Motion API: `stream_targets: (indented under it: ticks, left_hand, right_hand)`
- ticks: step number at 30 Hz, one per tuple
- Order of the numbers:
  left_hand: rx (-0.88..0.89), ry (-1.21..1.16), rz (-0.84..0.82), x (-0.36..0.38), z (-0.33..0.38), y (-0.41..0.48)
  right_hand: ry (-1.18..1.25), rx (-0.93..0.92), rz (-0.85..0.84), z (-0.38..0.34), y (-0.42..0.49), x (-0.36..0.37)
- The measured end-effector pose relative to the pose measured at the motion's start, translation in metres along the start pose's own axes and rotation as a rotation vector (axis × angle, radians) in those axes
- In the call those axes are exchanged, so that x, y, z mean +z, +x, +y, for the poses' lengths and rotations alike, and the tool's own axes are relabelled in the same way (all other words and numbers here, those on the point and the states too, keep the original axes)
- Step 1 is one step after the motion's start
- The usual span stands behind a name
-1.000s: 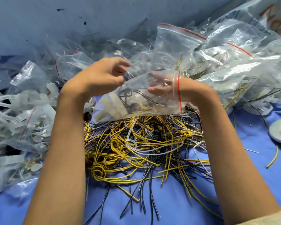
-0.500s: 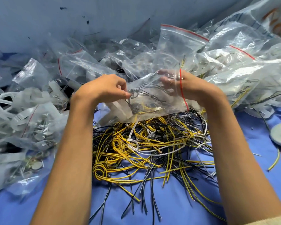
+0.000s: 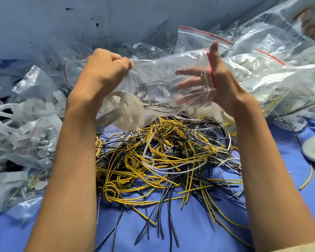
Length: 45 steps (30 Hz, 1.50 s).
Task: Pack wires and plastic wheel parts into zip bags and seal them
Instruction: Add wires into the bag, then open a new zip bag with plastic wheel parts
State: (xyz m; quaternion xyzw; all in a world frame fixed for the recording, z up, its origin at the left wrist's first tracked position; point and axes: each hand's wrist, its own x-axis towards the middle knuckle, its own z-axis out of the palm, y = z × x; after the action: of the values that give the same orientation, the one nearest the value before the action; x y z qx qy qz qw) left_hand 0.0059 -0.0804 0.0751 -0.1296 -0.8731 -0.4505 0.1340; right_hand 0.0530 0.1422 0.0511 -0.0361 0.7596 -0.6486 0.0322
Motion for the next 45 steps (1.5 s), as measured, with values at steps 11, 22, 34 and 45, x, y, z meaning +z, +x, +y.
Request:
stream_targets:
  ticks: [11,22,34,45]
  left_hand:
    - [0.037,0.233,0.198,-0.001,-0.014,0.007]
    - [0.051,0.07,0.085,-0.001,0.009,-0.001]
    - [0.089,0.107,-0.045,0.041,0.029,-0.012]
    - [-0.07,0.246,0.143,0.008,-0.006,0.002]
  right_hand:
    - [-0.522,-0.067,-0.136,-0.007,-0.003,0.005]
    - [-0.538,-0.169,-0.126,-0.006,0.003,0.018]
    - [-0.681,-0.322,-0.264,-0.014,-0.002,0.024]
    - [-0.754,-0.206,-0.078,-0.008,0.004,0.014]
